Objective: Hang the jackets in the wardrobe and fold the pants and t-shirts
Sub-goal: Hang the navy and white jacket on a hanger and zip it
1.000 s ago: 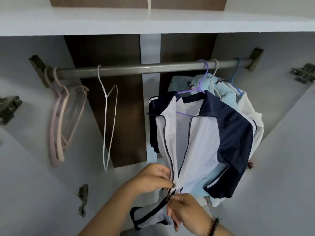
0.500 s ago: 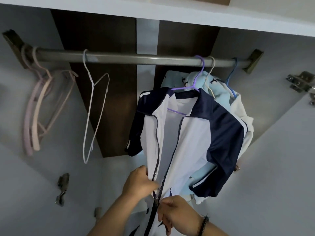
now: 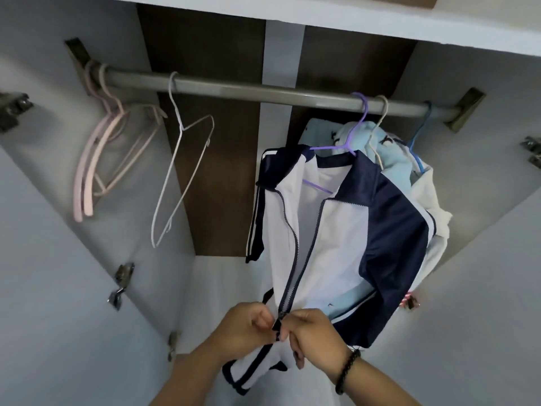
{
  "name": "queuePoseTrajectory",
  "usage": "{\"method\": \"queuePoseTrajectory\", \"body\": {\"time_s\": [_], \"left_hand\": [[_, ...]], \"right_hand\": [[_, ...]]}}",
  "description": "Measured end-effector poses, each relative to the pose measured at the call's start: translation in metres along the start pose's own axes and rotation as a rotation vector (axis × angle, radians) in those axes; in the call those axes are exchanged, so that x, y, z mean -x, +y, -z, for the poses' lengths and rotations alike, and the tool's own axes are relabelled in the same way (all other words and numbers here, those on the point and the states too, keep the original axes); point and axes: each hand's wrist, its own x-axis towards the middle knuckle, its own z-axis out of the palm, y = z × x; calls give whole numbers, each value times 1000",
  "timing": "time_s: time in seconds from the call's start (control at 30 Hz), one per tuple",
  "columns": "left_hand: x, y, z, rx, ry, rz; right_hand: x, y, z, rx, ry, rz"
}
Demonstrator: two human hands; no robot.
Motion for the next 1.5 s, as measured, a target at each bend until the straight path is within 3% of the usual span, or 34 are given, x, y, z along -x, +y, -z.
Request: {"method": "queuePoseTrajectory", "body": {"time_s": [0.1,0.3,0.47,0.67,0.83,0.93,1.07,1.3,1.5], "left_hand": [[-2,2,-6,-130,87,-9],[4,-4,2,-333,214,110],[7,-12,-3,-310,376,222],[-6,26,-5,-327,529,-22],[-31,70,-7,-268,483,-266],[-52,69,-4,-250,537,-199],[-73,53,4,-229,581,19],[-110,40,19,-221,502,153],[-131,99,27,-128,503,-223]], "right_hand": [[0,-6,10,-56,28,-22],[-9,-16,29,-407,75,-128],[-9,-42,39,-347,-2,-104],[-4,-74,52,-175,-53,-17],[-10,-79,59,-242,-66,-28],[-21,-86,65,-333,24,-25],[-39,-102,71,-286,133,14],[-62,-129,82,-314,239,76],[-75,-139,86,-217,295,246]]}}
